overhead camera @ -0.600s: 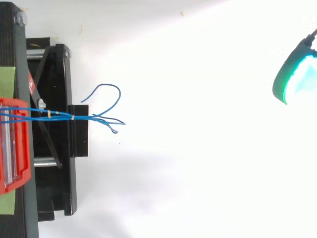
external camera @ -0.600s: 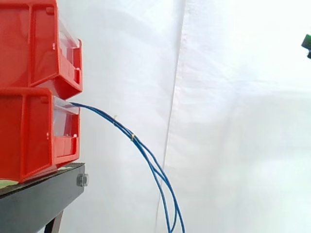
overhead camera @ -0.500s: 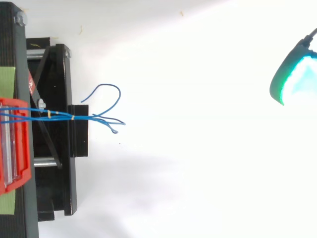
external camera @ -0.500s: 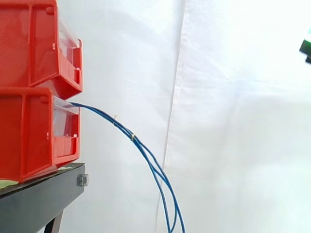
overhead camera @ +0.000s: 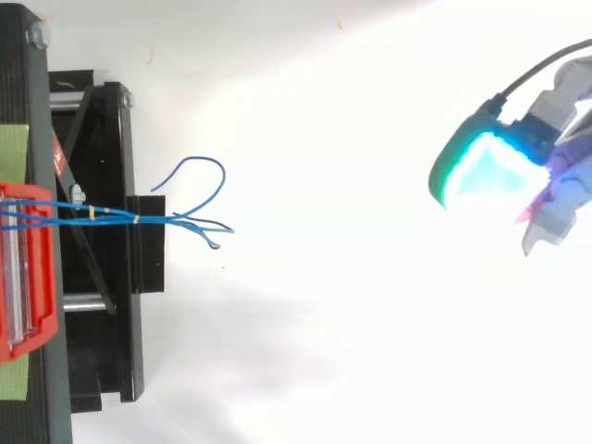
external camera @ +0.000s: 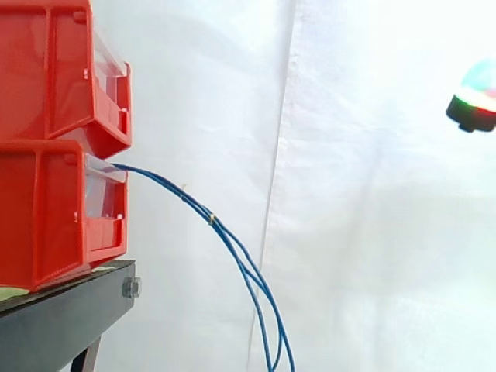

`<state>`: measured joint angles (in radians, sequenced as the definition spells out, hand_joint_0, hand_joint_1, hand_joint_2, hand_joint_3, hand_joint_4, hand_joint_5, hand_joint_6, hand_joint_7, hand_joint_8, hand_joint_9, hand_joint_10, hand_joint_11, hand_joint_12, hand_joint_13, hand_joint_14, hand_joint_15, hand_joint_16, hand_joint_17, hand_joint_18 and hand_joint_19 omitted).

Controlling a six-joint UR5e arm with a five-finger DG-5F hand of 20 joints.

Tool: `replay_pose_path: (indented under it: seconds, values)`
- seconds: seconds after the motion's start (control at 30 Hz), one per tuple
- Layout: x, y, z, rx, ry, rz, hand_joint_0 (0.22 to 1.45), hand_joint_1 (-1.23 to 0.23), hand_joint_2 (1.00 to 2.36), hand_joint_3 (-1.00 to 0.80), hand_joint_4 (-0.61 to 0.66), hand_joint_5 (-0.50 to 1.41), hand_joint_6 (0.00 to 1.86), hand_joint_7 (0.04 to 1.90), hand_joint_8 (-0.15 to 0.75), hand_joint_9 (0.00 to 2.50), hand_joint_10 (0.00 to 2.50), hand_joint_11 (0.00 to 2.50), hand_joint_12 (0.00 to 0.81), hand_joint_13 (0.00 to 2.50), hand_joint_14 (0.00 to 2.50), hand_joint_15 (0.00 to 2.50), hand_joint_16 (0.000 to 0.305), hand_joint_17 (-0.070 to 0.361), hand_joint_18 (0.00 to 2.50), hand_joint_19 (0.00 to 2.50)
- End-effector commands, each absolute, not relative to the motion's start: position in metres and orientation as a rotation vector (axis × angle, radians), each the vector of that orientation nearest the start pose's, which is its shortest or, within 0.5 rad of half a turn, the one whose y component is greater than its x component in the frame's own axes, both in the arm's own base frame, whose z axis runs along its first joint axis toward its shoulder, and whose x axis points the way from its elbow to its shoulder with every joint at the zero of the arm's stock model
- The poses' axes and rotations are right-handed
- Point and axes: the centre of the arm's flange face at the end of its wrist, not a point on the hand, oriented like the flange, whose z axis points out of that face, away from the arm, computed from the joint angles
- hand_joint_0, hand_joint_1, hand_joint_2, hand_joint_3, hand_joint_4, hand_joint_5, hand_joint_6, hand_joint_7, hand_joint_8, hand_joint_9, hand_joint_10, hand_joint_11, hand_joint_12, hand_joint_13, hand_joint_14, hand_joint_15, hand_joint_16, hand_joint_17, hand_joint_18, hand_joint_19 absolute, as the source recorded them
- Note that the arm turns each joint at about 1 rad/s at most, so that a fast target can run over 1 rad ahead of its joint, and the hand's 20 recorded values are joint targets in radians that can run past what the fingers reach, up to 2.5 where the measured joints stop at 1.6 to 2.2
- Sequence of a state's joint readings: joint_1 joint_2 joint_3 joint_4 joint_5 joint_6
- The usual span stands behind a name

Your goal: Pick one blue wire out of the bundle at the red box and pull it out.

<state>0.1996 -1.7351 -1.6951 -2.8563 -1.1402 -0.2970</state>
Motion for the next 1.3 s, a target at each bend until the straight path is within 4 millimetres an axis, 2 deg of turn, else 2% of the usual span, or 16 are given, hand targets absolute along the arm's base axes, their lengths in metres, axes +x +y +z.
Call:
replay_pose_path:
  seconds: [0.0,0.1,0.4,0.63,0.9,1.0,1.03,1.13,1.17,1.27]
  values:
    - [0.568,-0.06,0.36,1.111,1.188,0.814,0.49,-0.57,1.0,-0.49,0.32,-0.18,0.5,0.85,0.356,0.93,0.01,0.5,0.45,0.84,0.02,0.41,0.064,0.144,0.77,0.48]
    - [0.575,-0.057,0.349,1.117,1.18,0.807,0.49,-0.57,1.0,-0.49,0.33,-0.17,0.5,0.86,0.356,0.93,0.01,0.5,0.451,0.84,0.01,0.41,0.064,0.144,0.77,0.48]
    - [0.593,-0.043,0.336,1.121,1.167,0.808,0.49,-0.57,1.0,-0.49,0.33,-0.17,0.5,0.86,0.355,0.94,0.01,0.5,0.452,0.85,0.01,0.41,0.064,0.143,0.77,0.49]
    - [0.606,-0.036,0.333,1.117,1.142,0.799,0.49,-0.58,1.0,-0.49,0.33,-0.17,0.5,0.86,0.356,0.94,0.01,0.51,0.46,0.82,0.01,0.4,0.064,0.144,0.77,0.48]
    - [0.609,-0.036,0.334,1.105,1.099,0.736,0.48,-0.6,1.0,-0.49,0.33,-0.17,0.5,0.87,0.351,0.88,0.01,0.51,0.472,0.63,0.01,0.35,0.066,0.148,0.6,0.41]
    - [0.62,-0.034,0.319,1.106,1.101,0.713,0.47,-0.61,1.0,-0.49,0.34,-0.17,0.5,0.87,0.347,0.83,0.01,0.5,0.477,0.52,0.01,0.28,0.067,0.15,0.48,0.35]
    - [0.629,-0.032,0.315,1.11,1.097,0.715,0.47,-0.61,1.0,-0.49,0.34,-0.17,0.5,0.87,0.348,0.82,0.01,0.48,0.479,0.48,0.01,0.26,0.067,0.152,0.43,0.32]
    - [0.639,-0.033,0.314,1.117,1.088,0.723,0.46,-0.61,1.0,-0.5,0.35,-0.16,0.5,0.87,0.349,0.77,0.01,0.42,0.474,0.4,0.01,0.19,0.068,0.153,0.34,0.26]
    - [0.651,-0.032,0.31,1.12,1.092,0.729,0.46,-0.61,1.0,-0.5,0.35,-0.16,0.5,0.87,0.343,0.75,0.01,0.39,0.471,0.36,0.01,0.17,0.068,0.153,0.29,0.23]
    - [0.658,-0.031,0.307,1.118,1.091,0.73,0.46,-0.58,1.0,-0.5,0.35,-0.16,0.5,0.87,0.335,0.68,0.01,0.37,0.461,0.28,0.0,0.16,0.068,0.153,0.18,0.25]
